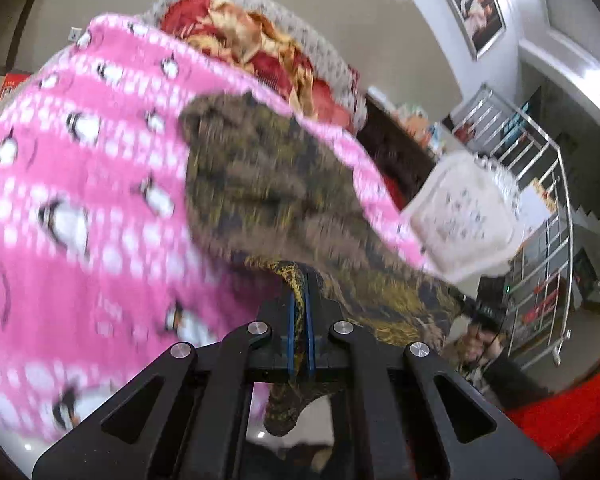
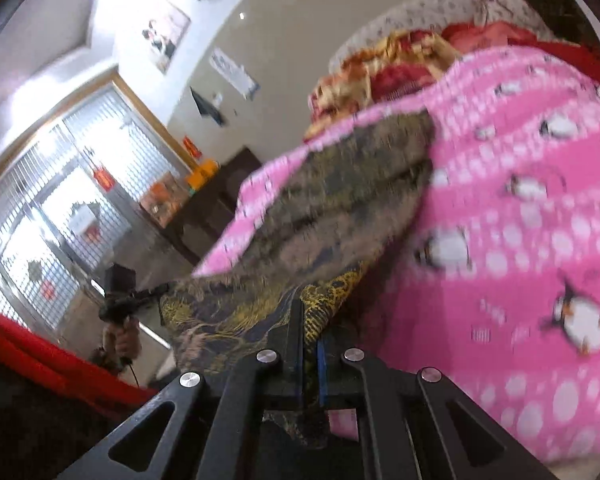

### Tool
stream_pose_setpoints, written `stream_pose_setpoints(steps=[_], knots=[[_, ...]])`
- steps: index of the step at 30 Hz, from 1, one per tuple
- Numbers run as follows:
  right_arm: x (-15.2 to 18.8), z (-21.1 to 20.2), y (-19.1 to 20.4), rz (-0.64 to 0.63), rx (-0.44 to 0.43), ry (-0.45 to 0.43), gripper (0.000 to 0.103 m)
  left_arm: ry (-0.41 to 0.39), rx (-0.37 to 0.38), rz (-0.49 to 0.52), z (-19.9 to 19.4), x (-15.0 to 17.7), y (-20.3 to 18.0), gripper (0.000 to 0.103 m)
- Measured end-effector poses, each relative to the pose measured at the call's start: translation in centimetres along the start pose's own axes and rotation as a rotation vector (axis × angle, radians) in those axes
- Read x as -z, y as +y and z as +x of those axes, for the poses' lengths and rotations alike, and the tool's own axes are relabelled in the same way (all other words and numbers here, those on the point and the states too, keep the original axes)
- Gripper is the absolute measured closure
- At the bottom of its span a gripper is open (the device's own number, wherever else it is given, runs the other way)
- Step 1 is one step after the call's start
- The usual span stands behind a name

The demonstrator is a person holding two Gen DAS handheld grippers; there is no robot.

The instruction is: Fold small clothes

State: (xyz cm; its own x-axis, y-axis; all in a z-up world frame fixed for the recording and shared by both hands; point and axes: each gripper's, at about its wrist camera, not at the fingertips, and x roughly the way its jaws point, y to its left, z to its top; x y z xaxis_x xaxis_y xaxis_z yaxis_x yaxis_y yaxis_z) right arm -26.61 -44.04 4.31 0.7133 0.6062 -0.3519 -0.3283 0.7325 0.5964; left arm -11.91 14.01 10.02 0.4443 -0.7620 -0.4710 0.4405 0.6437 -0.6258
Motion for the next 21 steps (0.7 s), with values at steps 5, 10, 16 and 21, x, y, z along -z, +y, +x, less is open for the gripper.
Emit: stream_pose_setpoints(steps=[5,10,16,21], knots=[[-4.3,0.8,0.0,0.006,-0.029,-0.089,0.099,-0.089,-0.028,-0.084,1.8,-5.3,1.1,0.101],[-10.5,4.2,-0.7,-0.012,0.059,-0.157,0.099,-0.122,-0.109,-0.099,5.2,-11.3,2.8,0.100],[-18.4,11.7,-4.6,0.002,0.233,-0.158,0.099,-0.084,-0.219,-0.057,12.4,-19.4,5.6,0.100],[-23.3,18.3,-9.1,0.032,0.331,-0.115,0.099,-0.038,-0.307,-0.039,17.6,-23.8,8.8,0.100]])
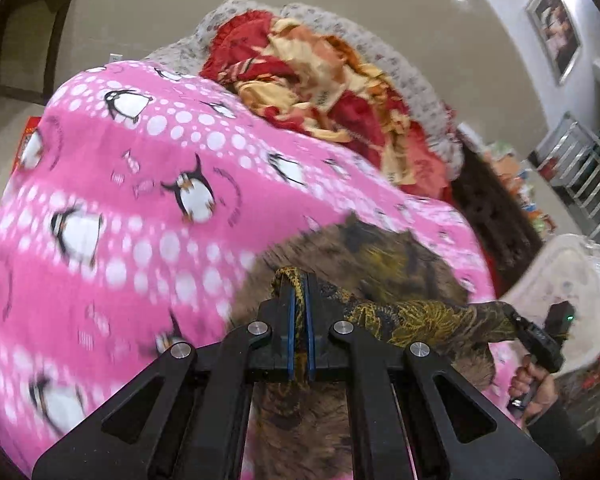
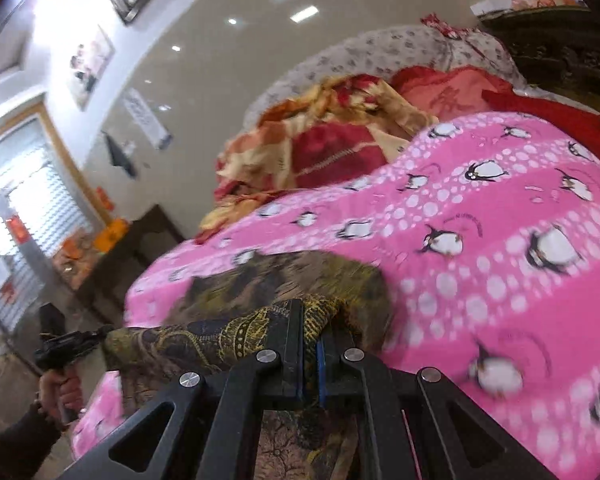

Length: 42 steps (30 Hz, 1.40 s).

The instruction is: Fold small clothes

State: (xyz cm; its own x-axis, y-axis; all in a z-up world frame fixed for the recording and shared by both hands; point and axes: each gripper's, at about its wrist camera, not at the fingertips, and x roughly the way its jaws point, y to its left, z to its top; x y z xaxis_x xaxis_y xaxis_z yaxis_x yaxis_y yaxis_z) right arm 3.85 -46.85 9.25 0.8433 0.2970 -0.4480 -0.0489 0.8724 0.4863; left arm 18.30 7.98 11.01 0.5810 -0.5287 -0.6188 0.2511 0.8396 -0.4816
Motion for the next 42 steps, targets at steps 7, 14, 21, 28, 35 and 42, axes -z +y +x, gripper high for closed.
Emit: stream_pose_setpoints(steps=[7,14,21,28,35,42], knots=[[-1.0,8.2,-3.5,0.056,0.117,0.135,0.099,0.179,-0.160,0.037,9.2,-1.8,2.9,0.079],[-1.0,7.2,-5.6,0.151,0.090,0.163,0.074,0.125,-0.195,-0.007,6.6,-2.8,4.7,0.070],[-1.0,1.3,-0.6,-0.092,0.284,0.068,0.065,0.069,-0.100,0.183,2.7,2.3,-3.6,0.070],[4.9,10.9,4.5,-0.377,0.379,0.466,0.063,0.262,-0.288,0.447,11.7,8.9,-9.2,0.069],[-6.1,9.6,6.1,-0.318,0.346,0.128,0.062,0.071,-0.434,0.289,12.0,-3.9,-8.5,0.069],[-6.1,6.4,7.9,-0.295,0.291,0.059,0.058,0.045,-0.317,0.242,7.7,-1.9,-7.6,0.068]])
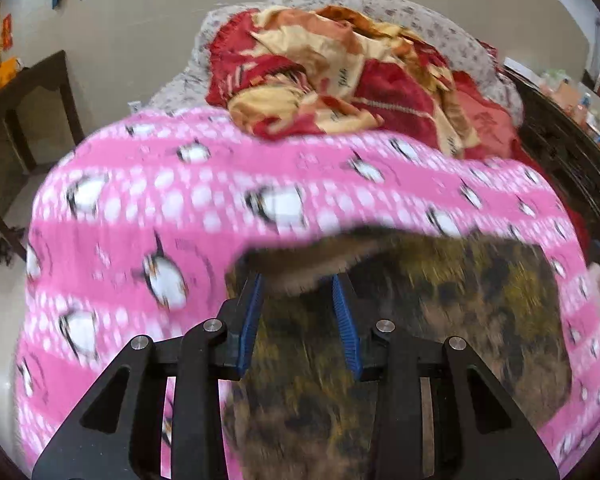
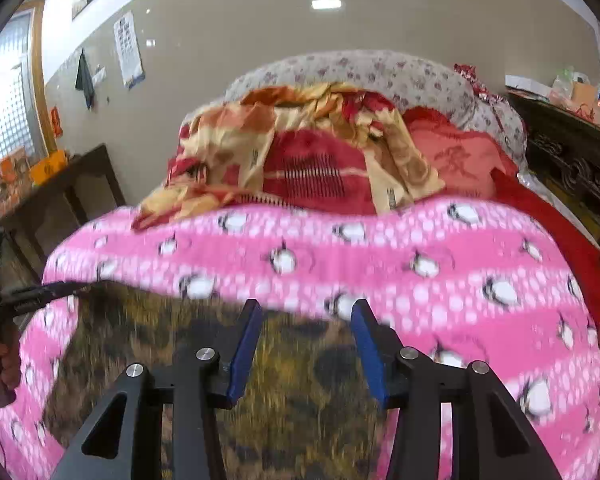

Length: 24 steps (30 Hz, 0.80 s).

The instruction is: Fold small clothes

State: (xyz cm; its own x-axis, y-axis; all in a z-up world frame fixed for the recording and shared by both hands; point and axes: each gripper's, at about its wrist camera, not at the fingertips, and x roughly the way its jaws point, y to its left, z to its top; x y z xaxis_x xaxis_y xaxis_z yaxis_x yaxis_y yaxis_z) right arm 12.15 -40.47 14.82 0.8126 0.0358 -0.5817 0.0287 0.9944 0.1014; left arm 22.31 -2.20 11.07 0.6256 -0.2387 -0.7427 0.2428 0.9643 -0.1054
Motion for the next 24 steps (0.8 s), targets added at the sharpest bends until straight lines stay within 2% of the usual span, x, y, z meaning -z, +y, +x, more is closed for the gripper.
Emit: stream_pose_setpoints(steps=[6,8,10,11,12,13,14,17,18,19,22,24], knots=[[7.9,-2.4,0.1,0.071,-0.094,0.085,0.058,0.079,0.131,0.031,-2.9,8.1,-0.4,0.068],[11.2,-4.4,0.2,0.066,-0.145,0.110,0.058,0.080,0.111,0.063,-4.5,11.1,0.0,0.068],[13.9,-5.9,0.2,0.091,-0.202,0.137,0.058,0.097,0.099,0.041,-5.9,13.8,1.1,0.068],[15.2,-6.6,0.2,0.116,-0.231,0.148,0.058,0.102,0.133,0.025,-6.7,15.2,1.4,0.068],[16.7,-7.4,-0.1,0.157,-0.259,0.160,0.054,0.109,0.160,0.016,-7.0,16.2,1.6,0.059],[18.3,-7.8,-0.3,0.205,-0.280,0.174,0.052,0.122,0.198,-0.003,-7.4,17.6,1.8,0.045],[19.3,-8.1,-0.5,0.236,-0.290,0.180,0.049,0.135,0.239,-0.041,-7.5,18.9,1.9,0.040],[22.4,-7.9,-1.5,0.369,-0.296,0.204,0.045,0.173,0.306,-0.188,-5.9,21.3,2.5,0.039],[23.2,-7.7,-2.0,0.427,-0.309,0.204,0.044,0.156,0.310,-0.215,-5.7,21.2,2.7,0.039],[23.7,-7.6,-2.6,0.491,-0.326,0.180,0.044,0.118,0.323,-0.248,-5.9,21.0,2.8,0.033],[24.1,-7.1,-3.8,0.652,-0.373,0.115,0.039,0.094,0.389,-0.385,-4.1,19.5,3.9,0.025],[24.0,-6.6,-4.3,0.715,-0.382,0.080,0.038,0.079,0.434,-0.481,-3.1,19.0,4.7,0.024]])
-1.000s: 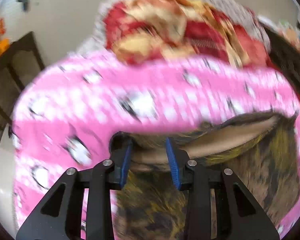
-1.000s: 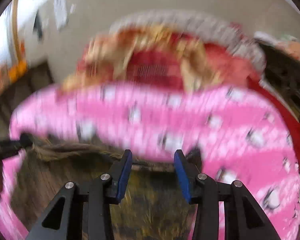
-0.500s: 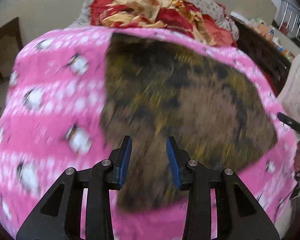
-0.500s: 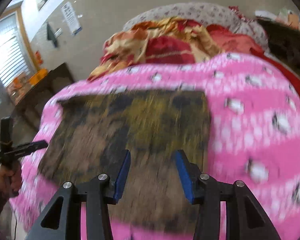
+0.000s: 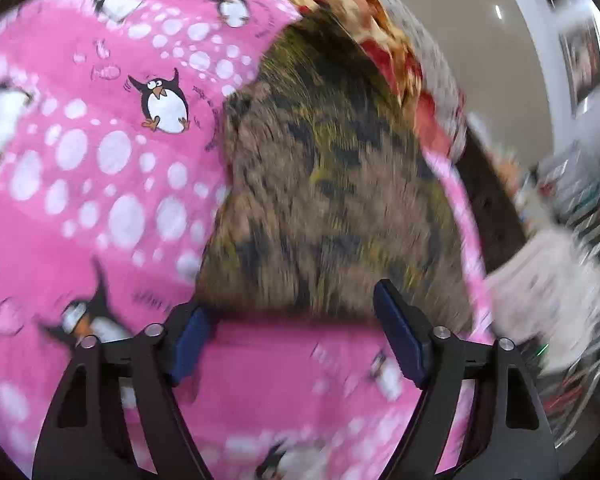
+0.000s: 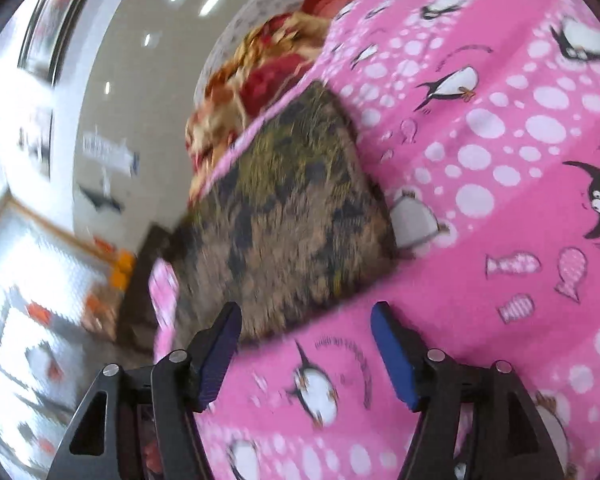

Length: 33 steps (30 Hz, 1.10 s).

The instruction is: Fold small clothes

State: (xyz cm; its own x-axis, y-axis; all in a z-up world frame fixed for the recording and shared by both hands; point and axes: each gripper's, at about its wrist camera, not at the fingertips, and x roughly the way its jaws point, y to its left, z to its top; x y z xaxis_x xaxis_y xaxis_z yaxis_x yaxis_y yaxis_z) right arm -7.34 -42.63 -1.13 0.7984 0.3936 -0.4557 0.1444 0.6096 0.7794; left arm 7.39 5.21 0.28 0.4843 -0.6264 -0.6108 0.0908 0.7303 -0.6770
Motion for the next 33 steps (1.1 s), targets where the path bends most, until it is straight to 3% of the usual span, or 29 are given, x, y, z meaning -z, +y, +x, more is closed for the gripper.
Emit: stream_pose_setpoints(steps=[2,3,4,5,6,7,8,11,15,19,22,24,26,28,29,31,33], knots=[[-0.5,0.3,-0.3,0.052,-0.007,-0.050,0.038,-0.031,0.041,-0.073,0.3,-0.9,0.4,0.024],[-0.7,0.7,-0.2,0.060,-0.011,-0.066,0.038,-0.040,0.048,-0.091,0.2,-1.2,0.7,0.029],[-1.0,1.0,-0.1,0.058,-0.009,-0.079,0.038,-0.048,0.053,-0.115,0.4,-1.5,0.9,0.052],[-1.3,1.5,0.1,0.051,0.000,-0.094,0.038,-0.034,0.047,-0.143,0.9,-1.9,1.2,0.066],[-1.6,1.9,0.5,0.043,0.010,-0.097,0.047,-0.018,0.033,-0.169,1.2,-2.4,1.5,0.086],[-1.9,2.3,0.8,0.031,0.005,-0.100,0.060,-0.007,0.026,-0.210,1.5,-2.5,2.0,0.086],[-2.4,2.9,0.9,0.032,-0.037,-0.086,0.083,-0.006,0.026,-0.222,1.5,-2.5,2.2,0.087],[-3.4,3.7,1.8,-0.004,0.039,-0.069,0.094,-0.010,-0.022,-0.160,0.3,-2.4,0.8,0.089],[-3.4,1.0,3.8,-0.095,0.051,-0.054,0.097,0.008,-0.005,-0.116,-2.1,-1.2,-0.5,0.090],[-1.4,-4.6,4.6,-0.125,0.023,-0.031,0.098,0.065,0.017,-0.095,-6.2,1.7,-0.4,0.090],[1.3,-8.2,3.9,-0.065,-0.020,0.026,0.098,0.101,0.005,-0.069,-8.4,4.4,0.3,0.089],[3.6,-8.9,2.0,0.016,-0.043,0.094,0.098,0.155,-0.051,-0.013,-8.1,6.6,1.4,0.087],[5.3,-9.5,-0.5,0.073,0.040,0.122,0.096,0.167,-0.109,-0.016,-8.3,7.7,2.5,0.079],[5.5,-11.0,-1.9,0.119,0.103,0.073,0.095,0.126,-0.125,-0.009,-9.6,8.0,3.0,0.075],[5.4,-11.8,-1.7,0.111,0.138,0.040,0.095,0.078,-0.194,0.017,-10.9,7.8,2.7,0.074],[4.6,-13.3,0.4,0.010,0.221,-0.036,0.095,-0.013,-0.277,0.073,-12.7,7.3,1.8,0.074],[4.0,-13.5,4.4,-0.159,0.265,-0.086,0.095,-0.093,-0.277,0.145,-13.7,6.9,-0.5,0.074]])
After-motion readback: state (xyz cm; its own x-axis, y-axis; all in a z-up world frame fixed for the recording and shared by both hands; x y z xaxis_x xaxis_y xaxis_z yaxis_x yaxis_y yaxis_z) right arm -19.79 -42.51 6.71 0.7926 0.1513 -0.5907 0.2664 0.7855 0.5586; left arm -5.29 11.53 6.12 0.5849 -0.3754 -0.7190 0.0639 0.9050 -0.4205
